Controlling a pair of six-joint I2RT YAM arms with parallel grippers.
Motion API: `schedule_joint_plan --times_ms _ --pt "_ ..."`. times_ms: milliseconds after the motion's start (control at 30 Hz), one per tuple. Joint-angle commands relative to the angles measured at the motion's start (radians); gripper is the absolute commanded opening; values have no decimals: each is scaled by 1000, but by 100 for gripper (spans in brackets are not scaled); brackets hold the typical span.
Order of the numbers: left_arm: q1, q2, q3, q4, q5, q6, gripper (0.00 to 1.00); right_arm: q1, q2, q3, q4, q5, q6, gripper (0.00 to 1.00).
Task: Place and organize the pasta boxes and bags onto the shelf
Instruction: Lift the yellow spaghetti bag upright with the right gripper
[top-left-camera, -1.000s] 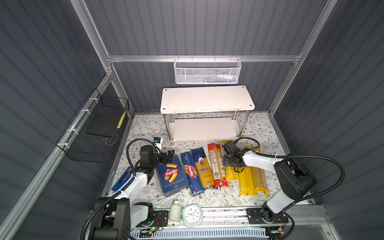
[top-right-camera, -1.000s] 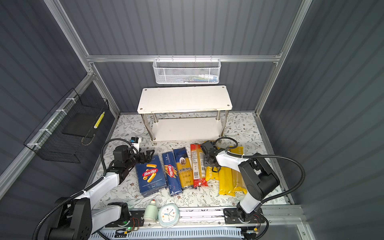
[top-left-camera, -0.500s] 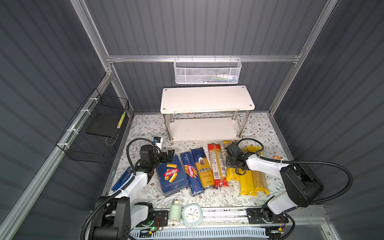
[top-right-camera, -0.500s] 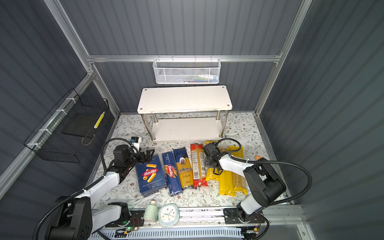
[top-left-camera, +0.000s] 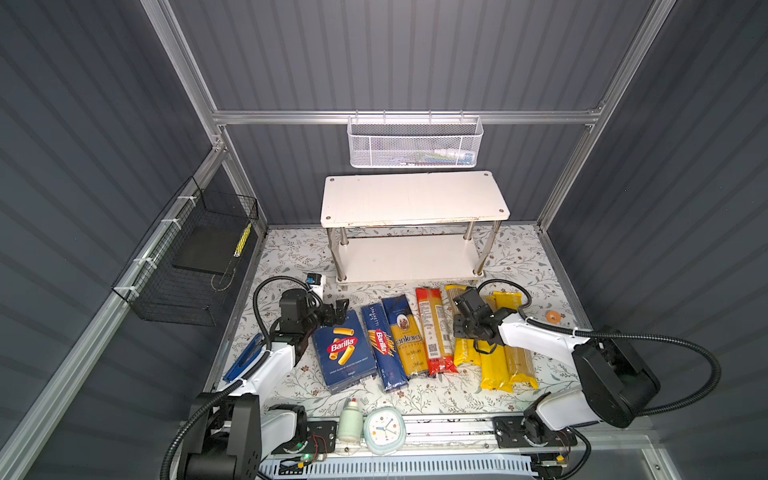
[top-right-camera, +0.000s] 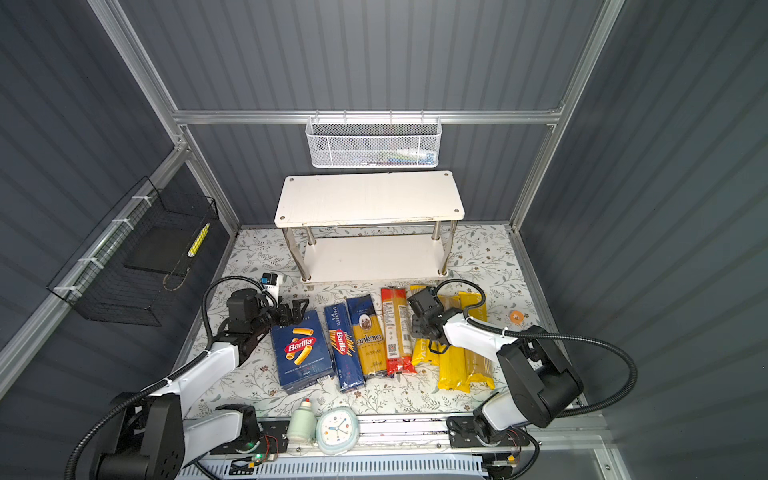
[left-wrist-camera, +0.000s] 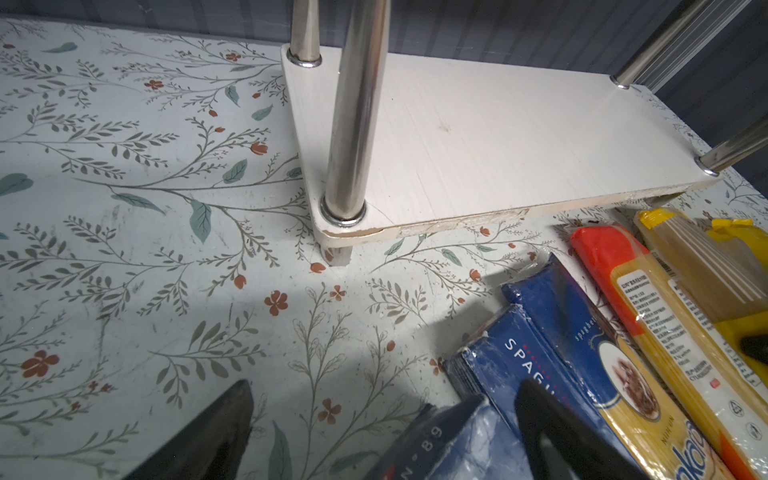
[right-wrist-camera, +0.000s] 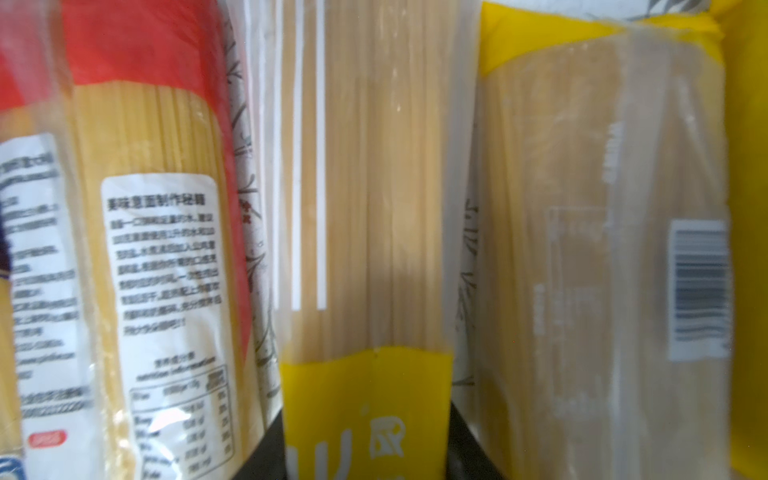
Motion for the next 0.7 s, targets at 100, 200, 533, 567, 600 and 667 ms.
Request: schedule_joint_plan --times_ms 100,200,533,567,600,667 --pt "-6 -44 130 -197 62 -38 99 5 -99 -9 20 15 -30 26" --pt "-6 -48 204 -275 118 -69 99 5 -109 -12 26 -5 -54 25" --pt "-7 -35 435 -508 299 -70 99 6 -177 -16 10 -15 -69 18" --pt "-7 -45 441 -517 287 -41 99 7 -189 -17 11 -15 -72 18" --pt "-6 -50 441 -519 274 -19 99 6 -198 -17 13 -17 -78 18" --pt "-7 -58 446 -534 235 21 99 7 -210 -9 -9 -25 -95 17"
